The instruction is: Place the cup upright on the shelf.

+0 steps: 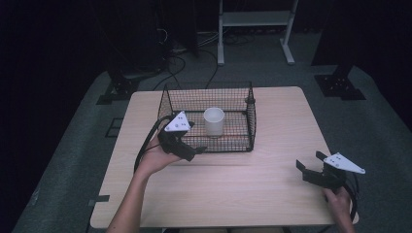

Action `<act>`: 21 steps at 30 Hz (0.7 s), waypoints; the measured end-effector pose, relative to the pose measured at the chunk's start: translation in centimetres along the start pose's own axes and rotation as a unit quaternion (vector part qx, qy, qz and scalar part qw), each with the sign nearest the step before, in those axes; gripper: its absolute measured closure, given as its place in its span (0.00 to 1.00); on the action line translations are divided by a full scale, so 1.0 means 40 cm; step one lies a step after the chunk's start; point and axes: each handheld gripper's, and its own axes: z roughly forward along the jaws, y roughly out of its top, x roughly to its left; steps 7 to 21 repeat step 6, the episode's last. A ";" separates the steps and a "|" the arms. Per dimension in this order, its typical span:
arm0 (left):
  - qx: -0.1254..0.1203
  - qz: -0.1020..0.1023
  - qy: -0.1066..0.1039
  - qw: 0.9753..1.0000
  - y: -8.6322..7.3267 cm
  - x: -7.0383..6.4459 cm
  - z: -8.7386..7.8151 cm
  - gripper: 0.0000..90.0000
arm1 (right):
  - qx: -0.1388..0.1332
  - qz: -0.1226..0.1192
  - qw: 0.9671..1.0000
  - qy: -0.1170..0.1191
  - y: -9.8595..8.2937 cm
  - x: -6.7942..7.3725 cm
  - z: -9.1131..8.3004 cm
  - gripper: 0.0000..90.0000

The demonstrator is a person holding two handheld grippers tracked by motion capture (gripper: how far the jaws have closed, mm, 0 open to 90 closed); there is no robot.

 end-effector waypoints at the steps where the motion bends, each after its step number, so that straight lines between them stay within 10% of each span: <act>1: -0.003 -0.002 0.001 1.000 -0.004 -0.003 -0.002 0.07 | 0.000 0.000 1.000 0.000 0.000 0.000 0.000 0.15; 21: -0.012 -0.008 0.004 1.000 -0.024 -0.020 -0.013 0.07 | 0.000 0.001 1.000 0.000 0.000 0.000 0.000 0.14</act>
